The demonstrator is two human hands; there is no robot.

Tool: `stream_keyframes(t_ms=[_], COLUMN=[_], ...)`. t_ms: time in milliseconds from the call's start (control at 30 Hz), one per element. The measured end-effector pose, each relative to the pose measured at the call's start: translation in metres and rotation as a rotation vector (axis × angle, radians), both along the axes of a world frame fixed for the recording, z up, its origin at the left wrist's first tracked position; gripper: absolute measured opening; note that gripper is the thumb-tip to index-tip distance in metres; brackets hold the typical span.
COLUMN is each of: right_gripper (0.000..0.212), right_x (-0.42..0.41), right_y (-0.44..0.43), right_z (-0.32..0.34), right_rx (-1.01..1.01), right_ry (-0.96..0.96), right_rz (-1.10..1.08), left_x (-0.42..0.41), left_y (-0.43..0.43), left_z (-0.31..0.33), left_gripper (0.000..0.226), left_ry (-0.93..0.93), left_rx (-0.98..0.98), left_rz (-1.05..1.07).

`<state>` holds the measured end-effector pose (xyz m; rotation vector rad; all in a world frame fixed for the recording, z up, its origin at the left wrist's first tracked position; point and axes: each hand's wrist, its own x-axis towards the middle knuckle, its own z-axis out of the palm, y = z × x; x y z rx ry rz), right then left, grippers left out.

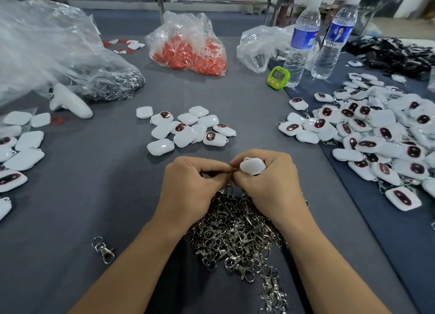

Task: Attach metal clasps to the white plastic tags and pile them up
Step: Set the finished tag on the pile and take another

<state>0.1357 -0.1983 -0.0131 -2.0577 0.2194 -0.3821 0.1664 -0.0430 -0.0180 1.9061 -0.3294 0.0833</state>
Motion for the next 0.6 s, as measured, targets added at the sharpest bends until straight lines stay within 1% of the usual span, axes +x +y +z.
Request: stream_keyframes(t_ms=[100, 233, 267, 333, 367, 500, 600], right_gripper=[0.027, 0.018, 0.019, 0.026, 0.029, 0.019, 0.016], right_x=[-0.001, -0.001, -0.0007, -0.0005, -0.0003, 0.0019, 0.0035], right_y=[0.0024, 0.0046, 0.0056, 0.0073, 0.0077, 0.0076, 0.0103], right_z=[0.0003, -0.0031, -0.0036, -0.0031, -0.0027, -0.0028, -0.0059], right_rx=[0.008, 0.054, 0.038, -0.005, -0.019, -0.04, -0.025], right_ry=[0.0, 0.041, 0.049, 0.063, 0.068, 0.033, 0.007], right_rz=[0.005, -0.032, -0.02, 0.014, 0.027, 0.031, 0.029], left_x=[-0.0024, -0.002, -0.0029, -0.0054, -0.0064, -0.0056, -0.0046], left_y=[-0.0015, -0.0018, -0.0016, -0.0016, -0.0018, -0.0012, -0.0012], left_z=[0.0018, 0.0022, 0.0016, -0.0005, -0.0017, -0.0024, 0.0004], left_gripper=[0.029, 0.028, 0.028, 0.026, 0.027, 0.034, 0.034], left_ry=[-0.074, -0.167, -0.223, -0.335, -0.36, -0.364, -0.305], left_rx=[0.03, 0.025, 0.048, 0.113, 0.137, 0.179, 0.133], left_rz=[0.019, 0.027, 0.037, 0.063, 0.072, 0.087, 0.11])
